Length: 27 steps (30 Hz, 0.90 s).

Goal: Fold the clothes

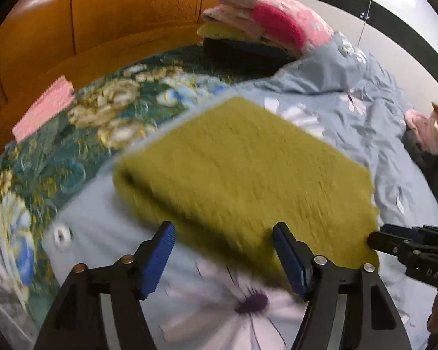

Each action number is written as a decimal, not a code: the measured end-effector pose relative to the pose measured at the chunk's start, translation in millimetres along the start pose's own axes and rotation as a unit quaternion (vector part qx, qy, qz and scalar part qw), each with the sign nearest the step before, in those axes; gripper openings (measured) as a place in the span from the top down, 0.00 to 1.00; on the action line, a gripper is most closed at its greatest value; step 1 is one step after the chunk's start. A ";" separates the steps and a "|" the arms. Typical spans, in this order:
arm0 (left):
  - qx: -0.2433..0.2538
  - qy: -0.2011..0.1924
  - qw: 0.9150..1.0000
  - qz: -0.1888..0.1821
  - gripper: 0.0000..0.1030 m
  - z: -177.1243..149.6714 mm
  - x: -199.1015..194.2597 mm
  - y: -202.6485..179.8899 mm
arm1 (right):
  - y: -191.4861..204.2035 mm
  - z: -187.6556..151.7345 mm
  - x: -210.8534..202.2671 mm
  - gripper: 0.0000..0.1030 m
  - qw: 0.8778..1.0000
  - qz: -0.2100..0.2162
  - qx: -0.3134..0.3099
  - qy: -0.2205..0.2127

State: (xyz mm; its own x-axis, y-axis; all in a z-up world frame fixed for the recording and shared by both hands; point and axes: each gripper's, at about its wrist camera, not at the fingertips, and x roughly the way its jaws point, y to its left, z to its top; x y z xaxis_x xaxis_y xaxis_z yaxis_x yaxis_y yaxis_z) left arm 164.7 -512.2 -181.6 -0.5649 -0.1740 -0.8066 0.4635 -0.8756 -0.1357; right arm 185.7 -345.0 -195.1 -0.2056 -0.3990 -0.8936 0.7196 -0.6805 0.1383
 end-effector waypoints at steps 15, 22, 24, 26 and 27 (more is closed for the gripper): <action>-0.024 -0.036 0.999 0.029 0.00 -52.1 -6.5 -14.2 | 9.2 -42.4 7.6 0.15 0.997 -0.046 -0.056 -0.014; -0.008 -0.039 0.996 0.075 0.00 -61.5 0.6 -23.6 | 11.5 -54.7 17.3 0.03 0.996 -0.050 -0.071 -0.005; -0.010 -0.035 0.996 0.078 0.00 -63.6 3.3 -22.2 | 12.9 -56.6 19.1 0.00 0.996 -0.050 -0.076 -0.005; -0.013 -0.031 0.996 0.080 0.00 -65.7 5.9 -20.7 | 13.4 -56.8 20.2 0.00 0.996 -0.051 -0.078 -0.005; -0.015 -0.029 0.996 0.080 0.00 -66.8 7.3 -19.9 | 13.3 -56.6 20.7 0.00 0.996 -0.051 -0.078 -0.005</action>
State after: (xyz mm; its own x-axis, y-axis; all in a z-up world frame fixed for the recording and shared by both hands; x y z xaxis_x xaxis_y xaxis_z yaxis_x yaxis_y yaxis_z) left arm 197.0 -465.9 -223.2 -0.5194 -0.3373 -0.7851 0.5705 -0.8209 -0.0247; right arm 228.6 -327.5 -235.9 -0.2881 -0.3399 -0.8952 0.7889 -0.6141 -0.0208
